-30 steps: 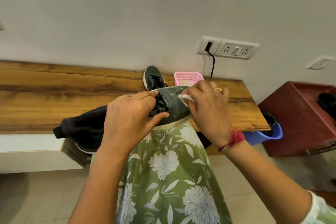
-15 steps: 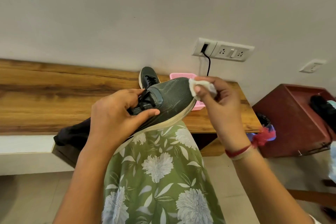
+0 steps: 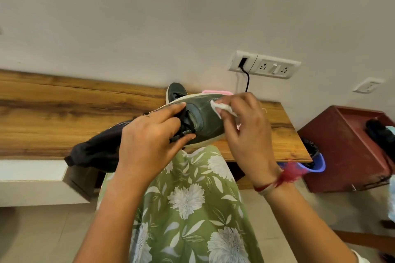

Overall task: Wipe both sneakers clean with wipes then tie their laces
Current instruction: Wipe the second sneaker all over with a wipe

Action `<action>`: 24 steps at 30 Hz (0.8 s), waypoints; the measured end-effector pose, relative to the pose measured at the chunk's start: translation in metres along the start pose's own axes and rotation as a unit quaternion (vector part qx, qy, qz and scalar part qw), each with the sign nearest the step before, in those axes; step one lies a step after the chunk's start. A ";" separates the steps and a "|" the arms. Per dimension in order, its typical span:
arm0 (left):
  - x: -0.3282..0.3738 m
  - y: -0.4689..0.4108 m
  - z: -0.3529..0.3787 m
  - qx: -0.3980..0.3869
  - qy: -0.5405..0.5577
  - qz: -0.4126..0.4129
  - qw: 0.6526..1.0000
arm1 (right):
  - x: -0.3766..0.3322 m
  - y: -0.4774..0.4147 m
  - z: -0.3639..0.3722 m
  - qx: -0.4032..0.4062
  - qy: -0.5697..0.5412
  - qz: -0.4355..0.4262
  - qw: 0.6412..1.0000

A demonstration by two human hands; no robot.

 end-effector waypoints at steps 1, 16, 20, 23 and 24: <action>0.005 0.000 0.002 -0.002 -0.010 0.015 1.000 | -0.005 -0.002 0.004 -0.016 0.023 -0.016 0.999; 0.021 0.001 0.001 0.028 -0.021 0.072 0.997 | 0.004 -0.001 -0.009 0.009 0.143 -0.034 0.989; 0.023 0.005 0.001 0.021 -0.037 0.102 0.994 | -0.004 0.008 0.003 -0.029 0.198 -0.084 0.976; 0.019 0.007 0.006 0.003 -0.060 0.100 0.993 | 0.015 0.004 0.001 -0.031 0.297 -0.059 0.953; 0.018 0.006 0.007 -0.002 -0.061 0.095 0.994 | 0.020 0.002 0.000 -0.031 0.300 -0.043 0.952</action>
Point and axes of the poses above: each hand's wrist, its own y-axis away from the middle knuckle, its own z-axis out of the palm, x = y × z, the point moved 7 cm from there along -y, towards the middle knuckle, and after that the axes turned 4 degrees about y, right-handed, at the moved point
